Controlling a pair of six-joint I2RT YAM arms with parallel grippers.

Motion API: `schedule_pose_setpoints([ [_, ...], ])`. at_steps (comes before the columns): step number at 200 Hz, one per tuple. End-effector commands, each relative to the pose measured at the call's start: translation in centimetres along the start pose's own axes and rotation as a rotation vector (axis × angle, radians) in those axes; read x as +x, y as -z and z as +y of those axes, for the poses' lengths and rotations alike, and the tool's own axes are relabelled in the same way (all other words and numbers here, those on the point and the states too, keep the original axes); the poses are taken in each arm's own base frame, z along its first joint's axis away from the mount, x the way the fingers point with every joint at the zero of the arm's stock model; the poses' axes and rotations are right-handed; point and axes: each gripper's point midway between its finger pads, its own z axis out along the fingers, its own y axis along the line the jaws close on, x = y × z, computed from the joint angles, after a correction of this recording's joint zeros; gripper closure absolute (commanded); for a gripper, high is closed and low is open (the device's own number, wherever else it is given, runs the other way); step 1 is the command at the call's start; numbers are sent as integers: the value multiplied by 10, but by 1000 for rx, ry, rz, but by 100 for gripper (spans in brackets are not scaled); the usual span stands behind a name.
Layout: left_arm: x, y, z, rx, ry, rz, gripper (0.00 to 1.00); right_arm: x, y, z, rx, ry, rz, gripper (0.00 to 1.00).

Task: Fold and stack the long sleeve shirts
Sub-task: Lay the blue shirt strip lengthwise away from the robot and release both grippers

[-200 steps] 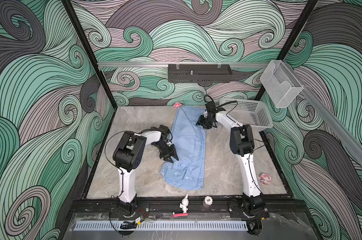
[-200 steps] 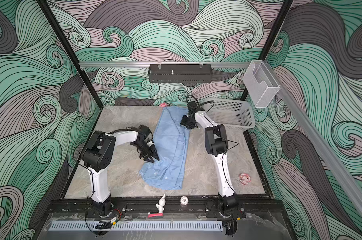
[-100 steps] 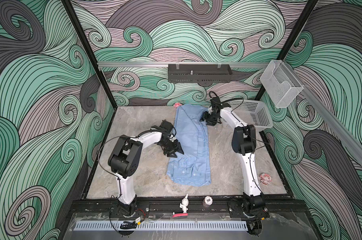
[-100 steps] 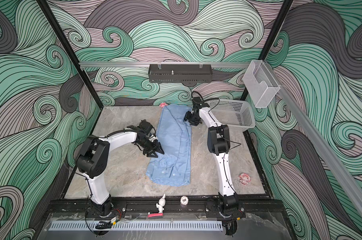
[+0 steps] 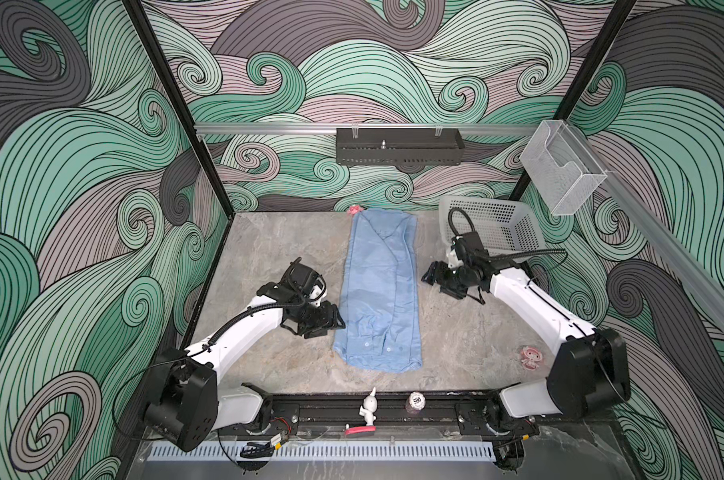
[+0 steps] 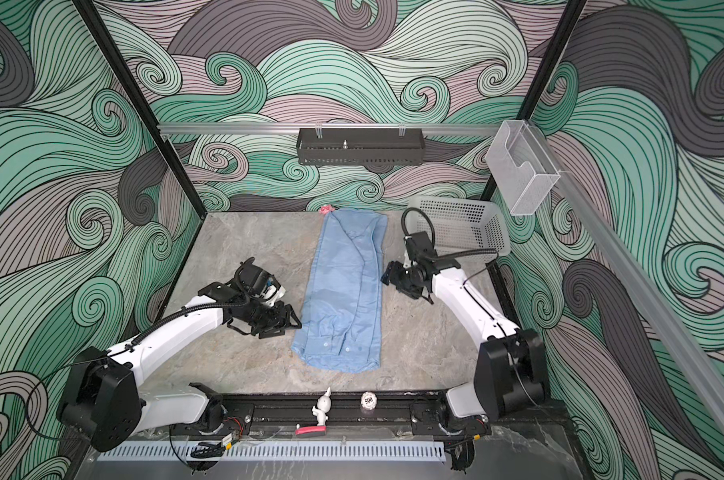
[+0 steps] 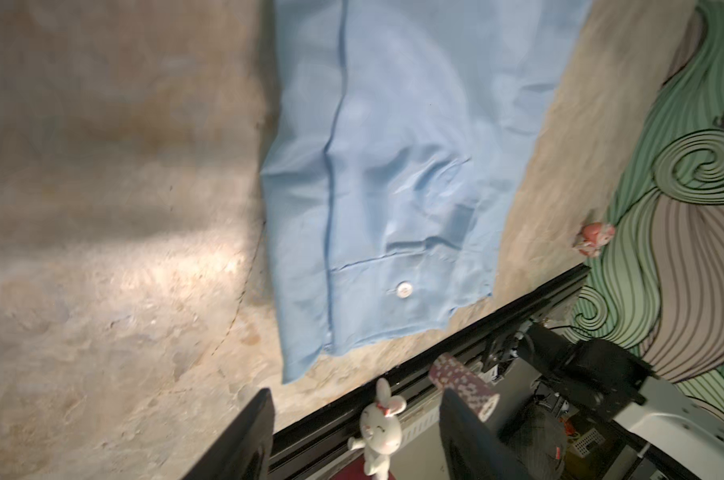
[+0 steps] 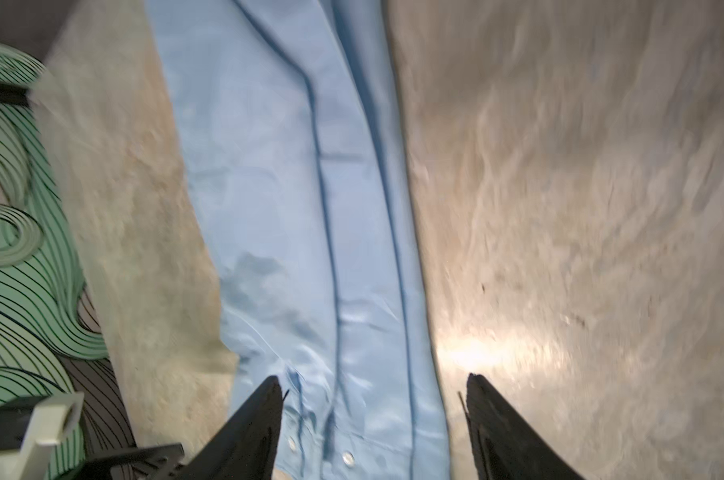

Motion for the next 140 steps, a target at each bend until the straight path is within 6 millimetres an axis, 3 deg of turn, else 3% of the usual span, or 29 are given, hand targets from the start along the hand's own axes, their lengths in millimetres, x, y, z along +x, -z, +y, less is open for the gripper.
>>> schedule_pose_setpoints([
  [1, 0, 2, -3, 65, -8, -69, 34, 46, -7, -9, -33, -30, 22, 28],
  [26, 7, -9, 12, 73, 14, -96, 33, 94, -11, -26, -40, -43, 43, 27],
  [60, 10, -29, 24, 92, 57, -91, 33, 131, -21, -49, -37, -81, 75, 23],
  [104, 6, -41, 24, 129, 73, -97, 33, 152, -41, -48, -85, -102, 118, 23],
  [140, 8, -56, 27, 152, 97, -72, 34, 158, -58, -40, -152, -127, 124, 25],
])
